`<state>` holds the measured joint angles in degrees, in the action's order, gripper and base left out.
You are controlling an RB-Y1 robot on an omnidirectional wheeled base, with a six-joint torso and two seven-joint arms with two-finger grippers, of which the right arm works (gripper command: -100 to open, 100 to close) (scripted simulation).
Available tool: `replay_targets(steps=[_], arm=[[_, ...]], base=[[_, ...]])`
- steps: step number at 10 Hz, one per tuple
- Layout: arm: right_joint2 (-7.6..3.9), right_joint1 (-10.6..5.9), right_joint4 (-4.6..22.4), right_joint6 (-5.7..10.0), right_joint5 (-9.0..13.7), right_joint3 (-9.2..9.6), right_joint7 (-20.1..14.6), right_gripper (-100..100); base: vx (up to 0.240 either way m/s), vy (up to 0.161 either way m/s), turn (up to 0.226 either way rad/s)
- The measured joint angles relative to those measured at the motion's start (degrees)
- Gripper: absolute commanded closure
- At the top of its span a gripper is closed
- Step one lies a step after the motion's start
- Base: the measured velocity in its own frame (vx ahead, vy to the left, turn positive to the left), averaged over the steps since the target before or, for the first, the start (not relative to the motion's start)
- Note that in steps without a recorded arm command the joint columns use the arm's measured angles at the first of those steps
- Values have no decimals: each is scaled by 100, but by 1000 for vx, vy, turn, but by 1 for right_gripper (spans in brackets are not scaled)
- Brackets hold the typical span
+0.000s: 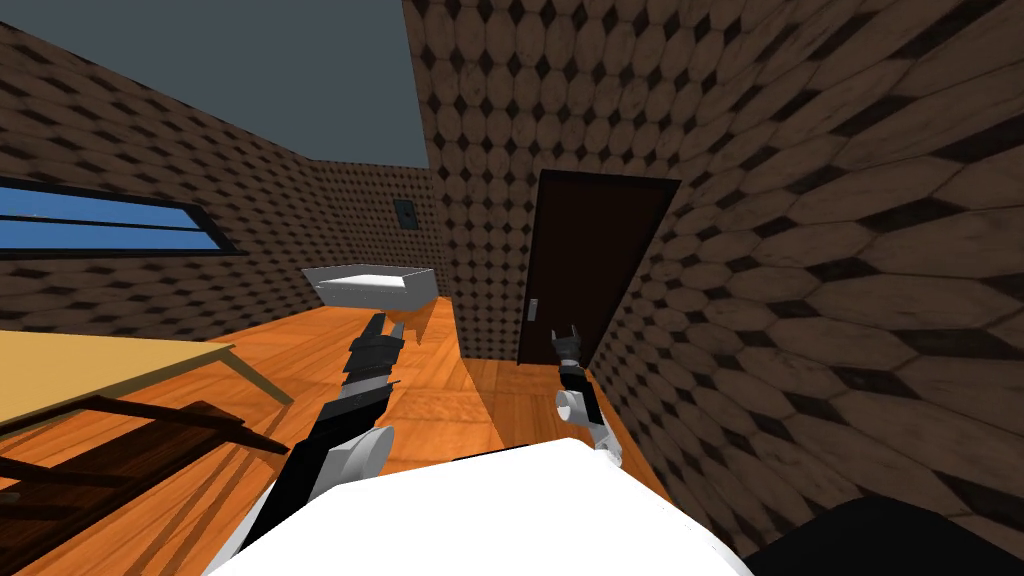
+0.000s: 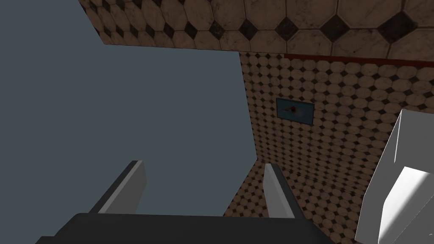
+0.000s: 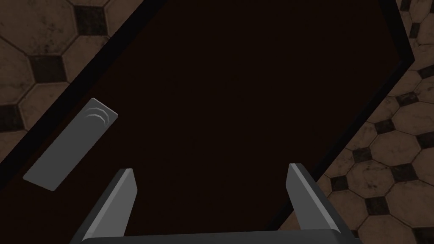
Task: Pull the door open
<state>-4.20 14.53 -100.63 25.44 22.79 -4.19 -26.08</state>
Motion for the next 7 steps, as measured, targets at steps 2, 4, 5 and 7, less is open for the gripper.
replay_targets(steps=[2,4,5,7], arm=[[-24,-94,221,-50,168,-46,-271,-100],[-17,-185,422,-101,324,-84,-521,-100],[-17,-229,502,-149,407,-111,-644,-100],[3,-364,732,-208,556,-157,-873,-100]], base=[[88,-56,104],[74,-68,125],[85,-56,126],[98,-64,101]])
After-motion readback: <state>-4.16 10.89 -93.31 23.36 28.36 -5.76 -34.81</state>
